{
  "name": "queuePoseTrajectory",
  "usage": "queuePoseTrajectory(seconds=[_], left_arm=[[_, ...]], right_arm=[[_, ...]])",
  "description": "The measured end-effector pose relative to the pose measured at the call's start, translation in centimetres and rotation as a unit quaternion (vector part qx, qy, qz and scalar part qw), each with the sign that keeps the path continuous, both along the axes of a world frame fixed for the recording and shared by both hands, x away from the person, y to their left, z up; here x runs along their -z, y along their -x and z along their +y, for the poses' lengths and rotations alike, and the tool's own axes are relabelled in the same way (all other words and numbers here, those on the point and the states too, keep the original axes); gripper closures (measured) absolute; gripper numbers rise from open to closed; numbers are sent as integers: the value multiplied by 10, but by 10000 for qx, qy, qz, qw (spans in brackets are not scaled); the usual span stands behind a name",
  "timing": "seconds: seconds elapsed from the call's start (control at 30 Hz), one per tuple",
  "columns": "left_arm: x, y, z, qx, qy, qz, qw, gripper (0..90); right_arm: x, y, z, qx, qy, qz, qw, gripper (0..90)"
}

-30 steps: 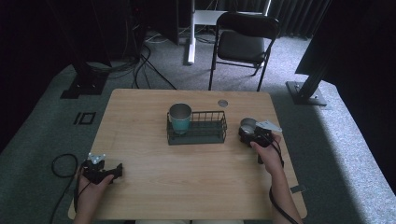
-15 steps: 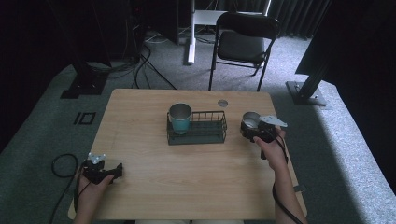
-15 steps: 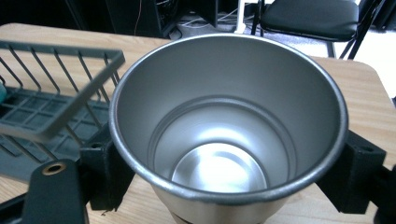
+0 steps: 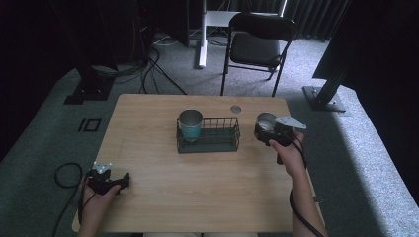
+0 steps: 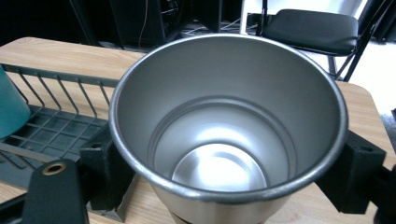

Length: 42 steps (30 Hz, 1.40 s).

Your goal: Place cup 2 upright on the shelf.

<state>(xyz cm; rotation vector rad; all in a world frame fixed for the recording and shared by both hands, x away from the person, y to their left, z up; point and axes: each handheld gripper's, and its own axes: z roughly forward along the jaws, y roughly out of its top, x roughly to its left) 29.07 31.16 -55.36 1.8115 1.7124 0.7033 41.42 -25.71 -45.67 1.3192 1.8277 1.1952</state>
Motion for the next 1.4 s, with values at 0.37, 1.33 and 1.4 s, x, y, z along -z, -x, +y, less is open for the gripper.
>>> queuePoseTrajectory(seconds=[0.37, 1.33, 1.4], left_arm=[[0, 0, 0, 0, 1, -1, 10000, 65], [0, 0, 0, 1, 0, 1, 10000, 65], [0, 0, 0, 1, 1, 0, 10000, 65]], right_arm=[[-17, -2, 14, -185, -37, -83, 9998, 174], [-42, -11, 64, -649, -45, -258, 9975, 173], [-43, -12, 66, -658, -46, -269, 9975, 173]])
